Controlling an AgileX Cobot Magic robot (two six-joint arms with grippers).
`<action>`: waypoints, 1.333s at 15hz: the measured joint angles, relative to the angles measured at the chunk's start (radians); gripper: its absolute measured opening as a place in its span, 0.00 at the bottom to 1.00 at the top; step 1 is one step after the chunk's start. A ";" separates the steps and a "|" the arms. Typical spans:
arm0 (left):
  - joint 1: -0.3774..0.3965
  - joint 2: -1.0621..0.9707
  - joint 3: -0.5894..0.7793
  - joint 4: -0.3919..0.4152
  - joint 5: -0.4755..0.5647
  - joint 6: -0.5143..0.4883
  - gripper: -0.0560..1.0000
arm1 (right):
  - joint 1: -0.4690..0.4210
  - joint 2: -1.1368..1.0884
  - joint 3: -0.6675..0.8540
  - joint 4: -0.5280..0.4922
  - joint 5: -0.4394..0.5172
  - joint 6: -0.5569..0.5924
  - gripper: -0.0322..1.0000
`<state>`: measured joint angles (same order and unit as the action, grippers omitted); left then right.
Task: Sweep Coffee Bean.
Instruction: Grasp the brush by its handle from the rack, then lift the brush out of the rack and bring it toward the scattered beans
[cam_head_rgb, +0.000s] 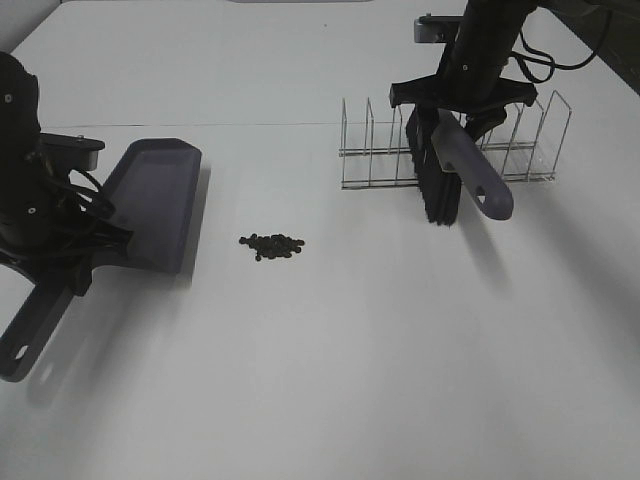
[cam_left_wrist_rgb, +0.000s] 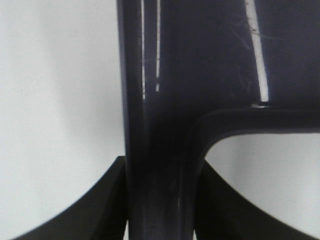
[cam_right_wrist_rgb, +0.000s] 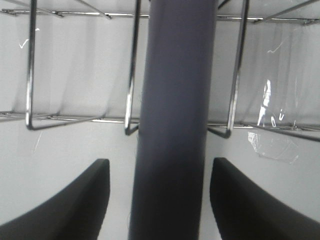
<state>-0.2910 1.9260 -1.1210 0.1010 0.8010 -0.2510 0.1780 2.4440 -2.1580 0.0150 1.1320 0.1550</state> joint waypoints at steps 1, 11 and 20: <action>0.000 0.000 0.000 0.000 0.000 0.000 0.37 | 0.000 0.003 0.000 -0.005 0.001 0.000 0.50; 0.000 0.000 0.000 0.000 0.000 0.000 0.37 | 0.000 0.040 -0.001 -0.006 0.025 0.008 0.29; 0.000 0.000 0.000 0.000 0.000 0.002 0.37 | 0.000 -0.128 -0.001 0.001 0.090 -0.011 0.29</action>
<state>-0.2910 1.9260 -1.1210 0.1010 0.8010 -0.2490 0.1780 2.3160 -2.1590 0.0160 1.2220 0.1440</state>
